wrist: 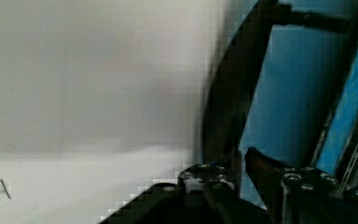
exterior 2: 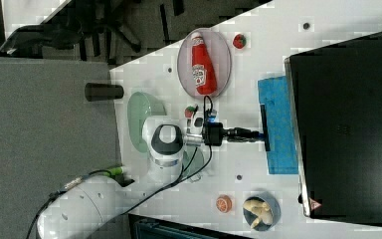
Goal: Flap open oven.
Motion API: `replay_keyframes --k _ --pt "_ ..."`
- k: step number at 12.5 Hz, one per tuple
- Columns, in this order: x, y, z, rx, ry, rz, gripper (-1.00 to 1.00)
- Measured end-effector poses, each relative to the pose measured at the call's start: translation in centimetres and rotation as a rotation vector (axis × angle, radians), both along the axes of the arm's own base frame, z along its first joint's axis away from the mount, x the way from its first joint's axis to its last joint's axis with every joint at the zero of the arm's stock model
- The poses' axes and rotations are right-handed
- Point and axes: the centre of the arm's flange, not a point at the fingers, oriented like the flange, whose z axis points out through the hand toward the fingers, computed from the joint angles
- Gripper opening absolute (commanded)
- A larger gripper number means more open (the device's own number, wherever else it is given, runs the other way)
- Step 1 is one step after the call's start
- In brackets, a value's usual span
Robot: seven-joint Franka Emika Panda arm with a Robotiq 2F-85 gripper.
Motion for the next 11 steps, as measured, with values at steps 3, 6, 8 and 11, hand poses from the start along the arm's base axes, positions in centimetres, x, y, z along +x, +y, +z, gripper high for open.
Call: replay_keyframes --k 3,6,8,11 --pt "0.4 0.0 0.2 0.005 -0.043 -0.055 -0.65" --pt "1.8 -0.3 2.8 0.104 -0.139 -0.228 -0.65" --pt "3.5 0.5 6.6 0.220 -0.250 -0.376 -0.65" --pt "5.9 1.4 15.1 0.434 -0.419 -0.650 -0.65"
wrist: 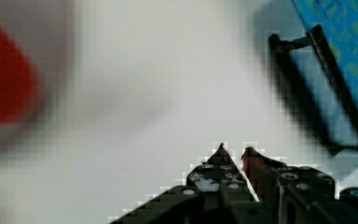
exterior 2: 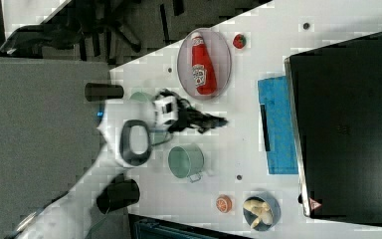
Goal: Flap open oven.
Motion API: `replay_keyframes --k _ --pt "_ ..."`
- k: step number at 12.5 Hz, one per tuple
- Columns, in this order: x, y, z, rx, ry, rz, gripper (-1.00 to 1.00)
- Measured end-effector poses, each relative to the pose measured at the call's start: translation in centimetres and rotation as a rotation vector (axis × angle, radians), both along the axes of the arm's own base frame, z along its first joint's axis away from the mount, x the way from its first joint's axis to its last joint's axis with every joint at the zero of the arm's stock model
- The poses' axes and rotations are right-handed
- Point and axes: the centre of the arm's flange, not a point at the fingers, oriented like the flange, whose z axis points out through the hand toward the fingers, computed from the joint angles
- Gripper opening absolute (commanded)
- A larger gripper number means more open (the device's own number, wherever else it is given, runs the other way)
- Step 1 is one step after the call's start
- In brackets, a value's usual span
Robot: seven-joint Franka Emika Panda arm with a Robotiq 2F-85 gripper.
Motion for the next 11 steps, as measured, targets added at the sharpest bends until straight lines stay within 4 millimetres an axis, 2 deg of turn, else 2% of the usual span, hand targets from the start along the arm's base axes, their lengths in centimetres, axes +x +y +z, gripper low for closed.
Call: replay_keyframes --k 3,7,11 --pt "1.3 0.9 9.4 0.201 -0.165 -0.172 -0.65" --pt "1.0 0.6 21.5 0.259 -0.222 -0.191 -0.65" --pt "-1.7 -0.8 29.3 0.228 -0.139 -0.258 -0.65"
